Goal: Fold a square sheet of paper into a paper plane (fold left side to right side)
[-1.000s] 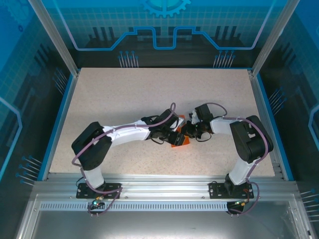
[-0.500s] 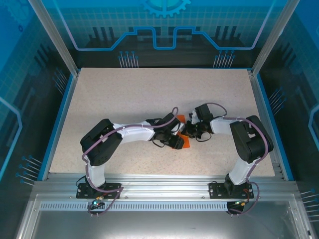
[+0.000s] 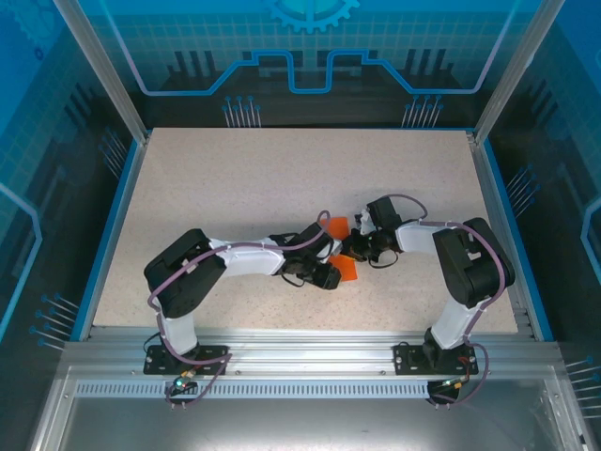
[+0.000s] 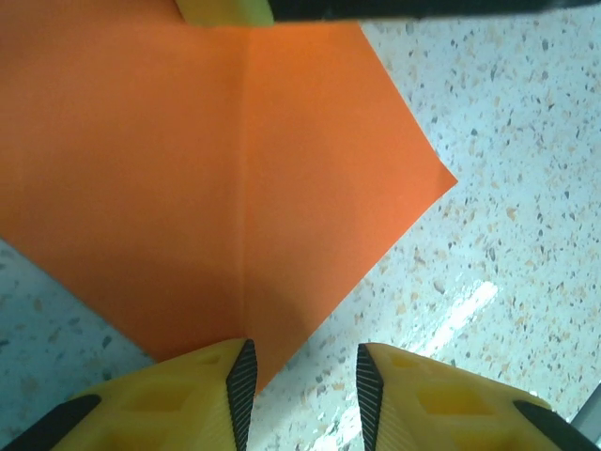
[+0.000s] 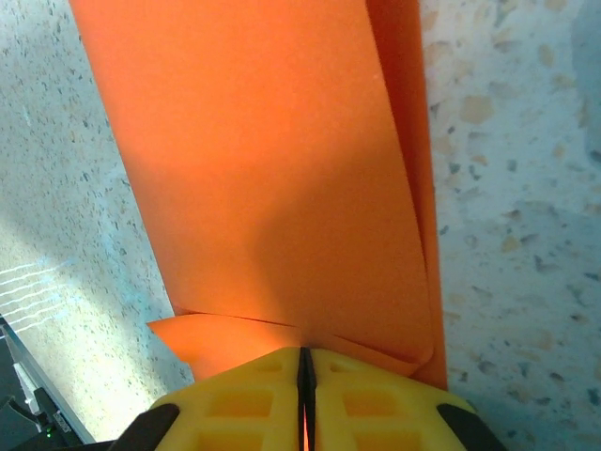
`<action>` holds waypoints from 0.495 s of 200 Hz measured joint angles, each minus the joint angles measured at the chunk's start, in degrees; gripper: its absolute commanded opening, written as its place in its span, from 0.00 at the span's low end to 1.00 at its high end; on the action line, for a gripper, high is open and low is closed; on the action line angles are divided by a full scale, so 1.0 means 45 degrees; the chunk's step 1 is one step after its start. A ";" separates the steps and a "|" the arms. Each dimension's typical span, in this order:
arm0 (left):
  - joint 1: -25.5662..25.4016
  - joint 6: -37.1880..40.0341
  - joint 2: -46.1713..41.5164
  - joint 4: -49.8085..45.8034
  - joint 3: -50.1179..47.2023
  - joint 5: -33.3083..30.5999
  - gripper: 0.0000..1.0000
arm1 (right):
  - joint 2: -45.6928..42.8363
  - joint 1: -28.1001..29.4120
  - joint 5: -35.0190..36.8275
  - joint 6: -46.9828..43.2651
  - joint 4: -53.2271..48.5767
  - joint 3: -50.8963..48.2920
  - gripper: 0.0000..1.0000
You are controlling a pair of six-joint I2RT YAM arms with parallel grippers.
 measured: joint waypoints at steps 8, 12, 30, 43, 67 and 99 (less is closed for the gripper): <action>-0.0049 -0.0078 -0.0107 0.0121 -0.0180 -0.0005 0.38 | 0.0000 0.0005 -0.0049 0.0000 -0.0029 0.0000 0.11; -0.0078 -0.0155 -0.0155 0.0155 -0.0248 -0.0005 0.38 | 0.0000 0.0010 -0.0063 -0.0005 -0.0049 0.0000 0.11; -0.0248 -0.0379 -0.0491 0.0350 -0.0767 0.0000 0.38 | 0.0000 0.0010 -0.0097 -0.0049 -0.0087 0.0000 0.11; -0.0345 -0.0578 -0.0743 0.0500 -0.1117 0.0000 0.38 | 0.0000 0.0010 -0.0097 -0.0053 -0.0092 0.0000 0.11; -0.0442 -0.0971 -0.1243 0.0792 -0.1802 0.0005 0.38 | 0.0000 0.0010 -0.0097 -0.0087 -0.0092 0.0000 0.11; -0.0403 -0.1209 -0.2108 0.0010 -0.2297 0.0010 0.40 | 0.0000 0.0010 -0.0136 -0.0087 -0.0078 0.0000 0.11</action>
